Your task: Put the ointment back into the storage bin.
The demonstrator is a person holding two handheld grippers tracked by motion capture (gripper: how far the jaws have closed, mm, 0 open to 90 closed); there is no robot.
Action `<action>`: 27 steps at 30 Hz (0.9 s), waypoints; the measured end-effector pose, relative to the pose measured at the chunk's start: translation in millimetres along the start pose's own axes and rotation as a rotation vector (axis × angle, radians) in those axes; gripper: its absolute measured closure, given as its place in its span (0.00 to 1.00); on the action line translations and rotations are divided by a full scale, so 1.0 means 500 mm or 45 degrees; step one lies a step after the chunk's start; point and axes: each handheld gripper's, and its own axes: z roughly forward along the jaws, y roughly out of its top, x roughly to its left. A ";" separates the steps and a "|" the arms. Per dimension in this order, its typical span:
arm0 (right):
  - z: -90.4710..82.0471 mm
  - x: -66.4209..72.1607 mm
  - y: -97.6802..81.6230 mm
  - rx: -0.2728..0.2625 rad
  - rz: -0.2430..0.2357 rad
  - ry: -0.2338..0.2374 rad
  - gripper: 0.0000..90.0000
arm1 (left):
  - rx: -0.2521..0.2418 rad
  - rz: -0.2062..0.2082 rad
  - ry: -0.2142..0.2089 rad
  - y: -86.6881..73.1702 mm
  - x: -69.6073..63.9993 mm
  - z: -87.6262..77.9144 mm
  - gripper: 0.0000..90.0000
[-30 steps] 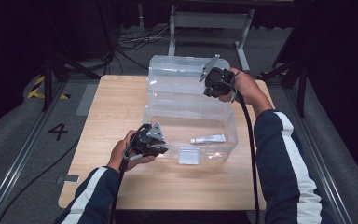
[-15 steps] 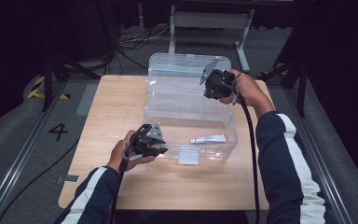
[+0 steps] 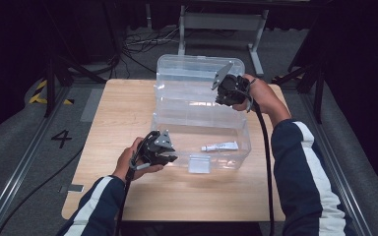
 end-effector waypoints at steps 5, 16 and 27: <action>-0.003 0.004 -0.002 -0.009 0.006 -0.002 0.96 | 0.002 0.004 -0.004 0.000 0.001 0.000 0.79; -0.010 0.012 -0.009 -0.035 -0.001 0.018 0.96 | -0.003 0.002 0.002 -0.001 -0.001 0.000 0.79; -0.017 0.023 -0.010 -0.041 -0.022 0.022 0.96 | -0.005 0.003 0.006 -0.001 -0.002 0.000 0.79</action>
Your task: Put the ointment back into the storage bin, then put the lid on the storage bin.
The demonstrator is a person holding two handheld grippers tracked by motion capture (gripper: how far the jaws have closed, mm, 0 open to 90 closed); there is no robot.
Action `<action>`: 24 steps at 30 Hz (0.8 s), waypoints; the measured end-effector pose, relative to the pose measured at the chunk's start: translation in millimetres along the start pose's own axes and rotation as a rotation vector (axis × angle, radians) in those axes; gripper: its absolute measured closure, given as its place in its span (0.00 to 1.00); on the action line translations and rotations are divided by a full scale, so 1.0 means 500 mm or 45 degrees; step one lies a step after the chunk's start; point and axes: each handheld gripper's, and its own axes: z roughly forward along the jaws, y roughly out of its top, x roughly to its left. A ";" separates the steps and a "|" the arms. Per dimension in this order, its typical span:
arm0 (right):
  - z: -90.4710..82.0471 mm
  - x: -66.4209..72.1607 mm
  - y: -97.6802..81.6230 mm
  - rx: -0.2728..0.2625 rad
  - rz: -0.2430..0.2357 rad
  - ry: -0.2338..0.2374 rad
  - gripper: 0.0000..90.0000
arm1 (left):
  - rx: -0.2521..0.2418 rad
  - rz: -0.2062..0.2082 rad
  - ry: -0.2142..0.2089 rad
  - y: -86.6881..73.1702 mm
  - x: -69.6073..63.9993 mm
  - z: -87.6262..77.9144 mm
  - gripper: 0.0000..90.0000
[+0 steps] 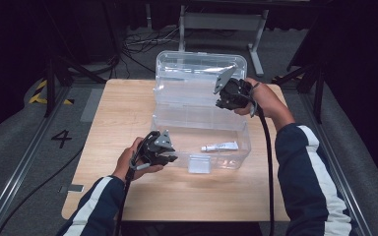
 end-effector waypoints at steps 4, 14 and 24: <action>0.000 0.000 0.000 -0.001 -0.007 0.002 0.96 | -0.001 0.009 0.009 -0.001 -0.001 0.000 0.78; -0.007 0.015 0.000 0.006 -0.035 0.011 0.97 | -0.005 0.007 0.011 -0.001 -0.002 0.000 0.78; -0.010 0.025 -0.005 -0.010 -0.034 -0.008 0.96 | -0.013 0.009 0.020 -0.002 -0.004 0.000 0.77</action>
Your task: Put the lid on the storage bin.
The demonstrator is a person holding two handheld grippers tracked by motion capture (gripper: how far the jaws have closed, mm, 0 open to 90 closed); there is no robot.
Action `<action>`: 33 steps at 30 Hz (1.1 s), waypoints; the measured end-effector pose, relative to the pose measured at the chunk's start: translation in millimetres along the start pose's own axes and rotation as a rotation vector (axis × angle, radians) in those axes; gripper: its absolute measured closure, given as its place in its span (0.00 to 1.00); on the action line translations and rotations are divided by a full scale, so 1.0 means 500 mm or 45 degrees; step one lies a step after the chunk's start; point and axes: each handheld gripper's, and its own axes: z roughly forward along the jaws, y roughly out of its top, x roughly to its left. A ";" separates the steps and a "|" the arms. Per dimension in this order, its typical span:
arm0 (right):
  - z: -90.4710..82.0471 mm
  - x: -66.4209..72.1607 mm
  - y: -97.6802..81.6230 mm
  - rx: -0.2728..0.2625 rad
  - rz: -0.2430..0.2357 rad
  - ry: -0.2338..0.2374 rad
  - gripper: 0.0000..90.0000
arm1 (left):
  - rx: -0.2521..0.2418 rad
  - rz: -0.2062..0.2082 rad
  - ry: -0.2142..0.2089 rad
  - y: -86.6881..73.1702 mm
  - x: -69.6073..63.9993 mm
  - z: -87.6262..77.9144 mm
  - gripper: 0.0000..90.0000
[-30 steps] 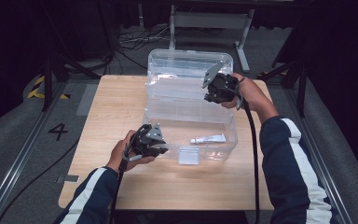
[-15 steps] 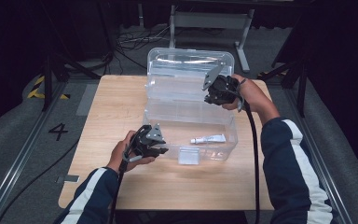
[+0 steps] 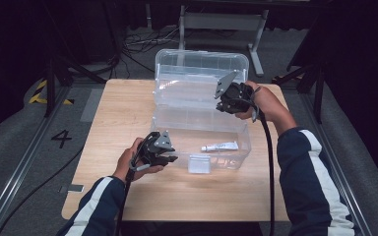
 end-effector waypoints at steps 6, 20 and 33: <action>-0.004 0.014 -0.002 -0.006 -0.008 -0.013 0.96 | -0.007 0.000 0.010 -0.001 -0.001 0.000 0.76; -0.009 0.038 -0.005 0.014 -0.026 -0.024 0.95 | -0.026 0.002 0.033 -0.004 -0.006 0.001 0.74; -0.012 0.054 -0.017 -0.037 -0.018 -0.014 0.95 | -0.046 0.003 0.058 -0.006 -0.010 0.002 0.72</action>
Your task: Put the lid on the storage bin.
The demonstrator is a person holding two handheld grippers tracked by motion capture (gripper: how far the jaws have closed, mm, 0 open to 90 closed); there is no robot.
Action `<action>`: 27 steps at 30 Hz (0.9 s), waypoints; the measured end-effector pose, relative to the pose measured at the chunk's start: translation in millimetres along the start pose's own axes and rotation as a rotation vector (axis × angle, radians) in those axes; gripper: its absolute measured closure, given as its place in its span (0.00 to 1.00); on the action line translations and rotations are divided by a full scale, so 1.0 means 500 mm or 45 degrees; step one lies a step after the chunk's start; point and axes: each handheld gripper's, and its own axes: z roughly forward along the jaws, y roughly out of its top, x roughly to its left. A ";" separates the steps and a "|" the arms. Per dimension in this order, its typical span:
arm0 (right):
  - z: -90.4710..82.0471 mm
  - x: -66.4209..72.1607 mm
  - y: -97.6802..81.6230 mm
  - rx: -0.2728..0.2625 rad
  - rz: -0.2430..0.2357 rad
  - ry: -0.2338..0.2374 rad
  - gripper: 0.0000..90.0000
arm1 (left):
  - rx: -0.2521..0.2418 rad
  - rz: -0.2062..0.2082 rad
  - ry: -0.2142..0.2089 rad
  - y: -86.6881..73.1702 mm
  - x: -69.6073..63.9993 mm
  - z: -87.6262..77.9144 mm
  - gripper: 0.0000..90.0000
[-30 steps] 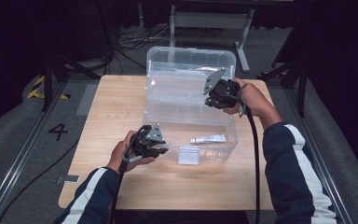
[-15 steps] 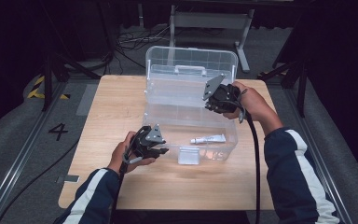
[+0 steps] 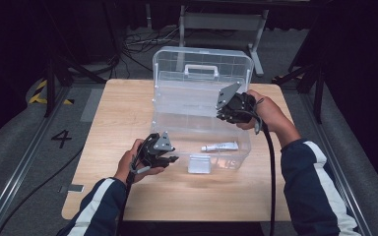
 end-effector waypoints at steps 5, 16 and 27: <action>0.000 0.004 -0.009 -0.049 0.008 -0.012 0.94 | -0.010 -0.002 0.004 -0.001 -0.001 0.000 0.71; 0.000 0.016 -0.023 -0.110 0.031 -0.025 0.93 | -0.016 0.002 0.011 -0.002 -0.002 0.001 0.71; 0.002 0.025 -0.039 -0.192 0.071 -0.038 0.91 | -0.024 0.008 0.022 -0.003 -0.004 0.001 0.70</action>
